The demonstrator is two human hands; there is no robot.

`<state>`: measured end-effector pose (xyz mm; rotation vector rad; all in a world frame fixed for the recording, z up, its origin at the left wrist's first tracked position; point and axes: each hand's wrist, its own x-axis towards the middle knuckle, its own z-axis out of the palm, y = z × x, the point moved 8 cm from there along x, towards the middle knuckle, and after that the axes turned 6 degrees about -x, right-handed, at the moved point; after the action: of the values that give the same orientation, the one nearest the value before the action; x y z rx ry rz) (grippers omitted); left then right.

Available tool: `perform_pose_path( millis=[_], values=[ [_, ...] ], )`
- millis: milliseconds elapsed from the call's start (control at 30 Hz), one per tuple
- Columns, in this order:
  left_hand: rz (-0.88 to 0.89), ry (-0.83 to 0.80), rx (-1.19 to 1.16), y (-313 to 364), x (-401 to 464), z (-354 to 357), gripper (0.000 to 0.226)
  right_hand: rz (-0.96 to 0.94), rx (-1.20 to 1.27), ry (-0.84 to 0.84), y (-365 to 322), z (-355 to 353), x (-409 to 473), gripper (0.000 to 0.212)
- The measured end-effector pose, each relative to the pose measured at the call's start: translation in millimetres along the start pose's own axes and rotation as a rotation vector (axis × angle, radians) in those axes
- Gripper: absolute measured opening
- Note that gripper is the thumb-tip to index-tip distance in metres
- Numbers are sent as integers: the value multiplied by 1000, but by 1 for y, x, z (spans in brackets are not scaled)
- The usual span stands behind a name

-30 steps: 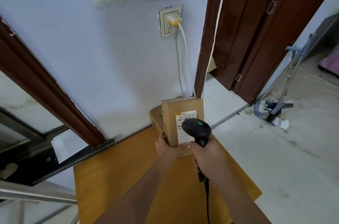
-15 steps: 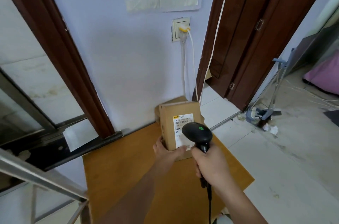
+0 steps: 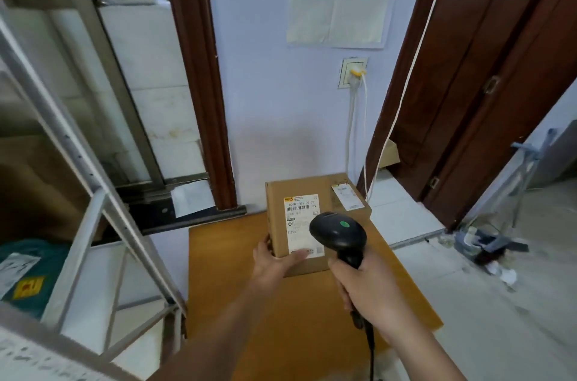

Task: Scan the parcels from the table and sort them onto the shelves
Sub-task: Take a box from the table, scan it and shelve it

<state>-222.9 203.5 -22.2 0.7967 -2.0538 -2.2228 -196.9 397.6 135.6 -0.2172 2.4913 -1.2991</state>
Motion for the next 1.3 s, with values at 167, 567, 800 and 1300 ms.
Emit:
perform_pose_path(
  millis=[167,567,800,1300],
  values=[
    [23,53,-141,-7,-74,-24,128,-153,-49,-112,-9,6,-54,10],
    [107,328,-294,-46,-275,-118,120,-414,-18,-407,-46,64,-197,14],
    [200,464,-339,-34,-371,-203,108,-462,-52,-534,-94,128,-264,13],
    [388,771,-301,-5,-566,-425,109,-678,-20,-619,-239,239,-429,5]
  ],
)
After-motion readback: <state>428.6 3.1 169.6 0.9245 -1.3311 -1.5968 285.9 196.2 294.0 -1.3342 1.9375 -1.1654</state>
